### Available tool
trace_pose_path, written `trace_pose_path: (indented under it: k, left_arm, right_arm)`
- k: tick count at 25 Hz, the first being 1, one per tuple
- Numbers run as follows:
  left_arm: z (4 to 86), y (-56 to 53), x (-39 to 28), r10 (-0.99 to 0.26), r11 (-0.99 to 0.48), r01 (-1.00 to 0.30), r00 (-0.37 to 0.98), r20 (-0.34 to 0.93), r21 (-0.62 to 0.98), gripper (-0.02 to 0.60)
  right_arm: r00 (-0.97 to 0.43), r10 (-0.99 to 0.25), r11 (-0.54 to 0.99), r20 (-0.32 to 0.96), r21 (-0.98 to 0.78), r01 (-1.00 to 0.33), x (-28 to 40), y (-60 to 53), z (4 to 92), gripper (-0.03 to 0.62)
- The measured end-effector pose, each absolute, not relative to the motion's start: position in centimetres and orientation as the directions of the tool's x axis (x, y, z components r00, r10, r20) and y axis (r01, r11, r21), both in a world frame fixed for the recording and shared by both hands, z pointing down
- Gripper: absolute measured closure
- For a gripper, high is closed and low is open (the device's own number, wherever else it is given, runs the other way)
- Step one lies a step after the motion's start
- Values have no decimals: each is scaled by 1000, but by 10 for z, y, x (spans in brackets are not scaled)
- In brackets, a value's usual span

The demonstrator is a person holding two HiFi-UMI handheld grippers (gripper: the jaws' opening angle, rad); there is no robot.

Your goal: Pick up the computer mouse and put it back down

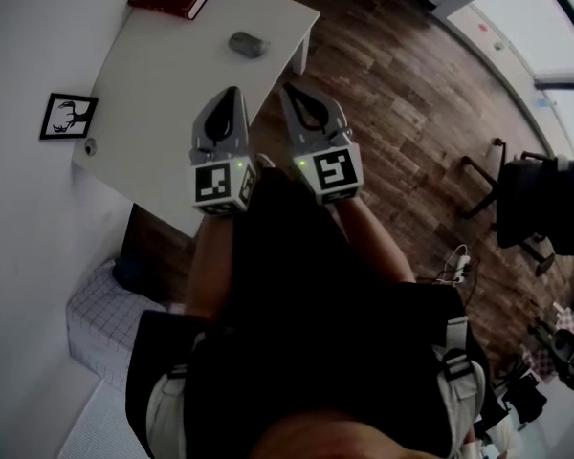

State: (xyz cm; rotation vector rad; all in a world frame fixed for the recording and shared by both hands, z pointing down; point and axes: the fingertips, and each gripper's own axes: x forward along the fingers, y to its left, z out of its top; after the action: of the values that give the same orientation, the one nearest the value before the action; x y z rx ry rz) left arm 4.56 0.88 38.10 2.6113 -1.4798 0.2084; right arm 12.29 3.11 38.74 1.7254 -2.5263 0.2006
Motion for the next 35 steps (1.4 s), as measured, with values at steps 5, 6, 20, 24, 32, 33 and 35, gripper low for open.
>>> trace_pose_path:
  k: [5, 6, 20, 24, 32, 33, 35]
  left_arm:
    - [400, -18, 34, -833, -508, -858, 510, 214, 70, 581]
    - [404, -23, 32, -831, -509, -858, 511, 220, 73, 581]
    - [457, -83, 7, -756, -564, -809, 587, 290, 167, 581]
    - [477, -94, 4, -746, -551, -813, 581, 325, 187, 581]
    - [512, -132, 9, -761, -492, -851, 523, 383, 184, 581]
    - [517, -136, 9, -762, -481, -857, 512, 396, 183, 581]
    - [525, -143, 10, -762, -458, -868, 495, 417, 192, 581]
  right_arm:
    - [-371, -916, 368, 153, -51, -929, 108, 0, 395, 580]
    - [-371, -915, 368, 161, -49, -929, 106, -6, 397, 580]
    - [-360, -848, 384, 389, -16, -923, 68, -71, 457, 580]
    - [-363, -826, 387, 431, -36, -921, 70, -88, 473, 580]
    - [-441, -725, 457, 529, -109, -883, 86, -137, 525, 579]
    - [-450, -709, 464, 542, -122, -877, 86, -143, 531, 579]
    - [-463, -686, 487, 562, -119, -865, 85, -153, 538, 579]
